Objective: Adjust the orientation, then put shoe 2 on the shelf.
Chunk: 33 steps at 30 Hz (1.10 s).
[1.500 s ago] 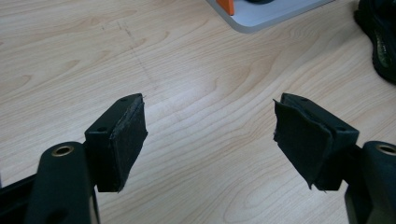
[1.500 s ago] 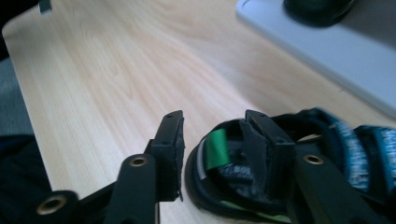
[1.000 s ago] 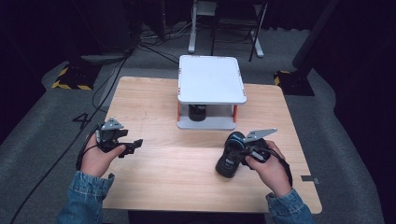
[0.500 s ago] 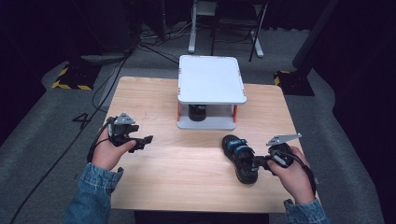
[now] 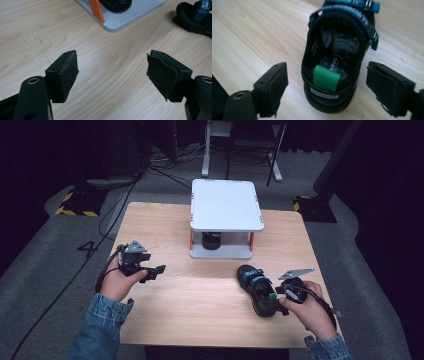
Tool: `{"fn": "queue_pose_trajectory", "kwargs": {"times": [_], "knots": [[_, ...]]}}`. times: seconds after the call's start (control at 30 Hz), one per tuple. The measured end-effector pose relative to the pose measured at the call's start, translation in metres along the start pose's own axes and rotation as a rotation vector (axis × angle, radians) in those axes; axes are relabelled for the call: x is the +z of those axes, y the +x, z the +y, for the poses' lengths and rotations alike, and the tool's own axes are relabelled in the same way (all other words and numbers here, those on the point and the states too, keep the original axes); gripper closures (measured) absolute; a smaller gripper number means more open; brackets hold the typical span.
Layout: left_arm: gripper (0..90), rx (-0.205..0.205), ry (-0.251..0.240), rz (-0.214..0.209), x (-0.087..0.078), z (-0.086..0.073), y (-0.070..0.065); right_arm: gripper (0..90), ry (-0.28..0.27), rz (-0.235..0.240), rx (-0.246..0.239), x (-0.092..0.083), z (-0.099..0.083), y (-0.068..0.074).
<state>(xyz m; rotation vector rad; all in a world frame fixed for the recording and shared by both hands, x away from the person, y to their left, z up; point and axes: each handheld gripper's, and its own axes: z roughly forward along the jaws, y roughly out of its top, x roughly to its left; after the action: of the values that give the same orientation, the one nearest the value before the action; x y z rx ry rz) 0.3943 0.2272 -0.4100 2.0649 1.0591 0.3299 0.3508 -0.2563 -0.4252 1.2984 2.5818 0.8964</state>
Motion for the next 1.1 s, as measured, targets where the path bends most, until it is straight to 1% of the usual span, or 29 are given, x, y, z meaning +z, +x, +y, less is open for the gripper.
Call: {"fn": "queue_pose_trajectory", "kwargs": {"times": [0.07,0.1,0.13,0.17,0.2,0.27,0.37,0.43,0.53,0.6,0.63,0.77,0.87,0.93,0.97,1.0,1.03,1.1], "knots": [[25.1,0.002,0.000,0.003,0.000,0.000,0.000,18.3,0.006,-0.004,0.015,0.007,-0.001,-0.003],[25.1,-0.003,-0.003,0.000,0.000,-0.001,0.000,20.1,0.007,-0.011,0.028,0.010,-0.002,-0.004],[25.1,0.000,-0.002,0.000,0.000,-0.001,0.001,27.7,0.016,-0.009,0.037,0.013,-0.002,-0.006],[25.1,0.000,-0.002,0.001,-0.001,-0.001,0.001,30.0,0.018,0.024,0.047,0.014,-0.003,-0.008],[25.1,-0.005,-0.004,0.000,-0.001,-0.001,0.001,31.2,0.017,0.031,0.052,0.014,-0.003,-0.008],[25.1,-0.005,-0.004,0.001,-0.001,-0.001,0.001,38.1,0.015,0.035,0.046,0.013,-0.003,-0.010],[25.1,0.002,0.003,0.001,0.000,-0.002,0.001,53.1,0.011,0.040,0.037,0.010,-0.003,-0.013],[25.1,0.001,0.002,0.001,0.000,-0.002,0.001,59.1,0.012,0.050,0.044,0.010,-0.003,-0.016],[25.1,-0.001,0.001,0.000,-0.001,-0.002,0.001,65.4,0.018,0.062,0.054,0.010,-0.003,-0.019],[25.1,-0.002,-0.002,0.004,-0.001,-0.002,0.002,67.9,0.025,0.078,0.055,0.011,-0.001,-0.019],[25.1,-0.004,-0.002,0.005,-0.001,-0.003,0.002,68.7,0.019,0.076,0.052,0.011,-0.001,-0.020],[25.1,-0.015,-0.005,0.004,-0.003,-0.003,0.003,70.5,-0.012,0.075,0.062,0.008,0.001,-0.020],[25.1,-0.011,-0.009,0.004,-0.003,-0.002,0.003,70.7,-0.048,0.072,0.054,0.007,0.002,-0.019],[25.1,-0.010,-0.004,0.000,-0.002,-0.002,0.002,70.8,-0.083,0.073,0.049,0.003,0.003,-0.020],[25.1,-0.003,-0.003,0.003,-0.001,-0.002,0.002,71.0,-0.097,0.072,0.052,0.002,0.003,-0.019],[25.1,-0.008,-0.002,0.002,-0.001,-0.002,0.001,71.1,-0.116,0.070,0.056,-0.001,0.003,-0.019],[25.1,-0.008,-0.002,0.002,-0.001,-0.002,0.001,71.2,-0.143,0.069,0.052,-0.004,0.004,-0.019],[25.1,-0.006,-0.004,0.007,-0.001,-0.002,0.002,71.2,-0.181,0.061,0.052,-0.010,0.006,-0.018]]}}
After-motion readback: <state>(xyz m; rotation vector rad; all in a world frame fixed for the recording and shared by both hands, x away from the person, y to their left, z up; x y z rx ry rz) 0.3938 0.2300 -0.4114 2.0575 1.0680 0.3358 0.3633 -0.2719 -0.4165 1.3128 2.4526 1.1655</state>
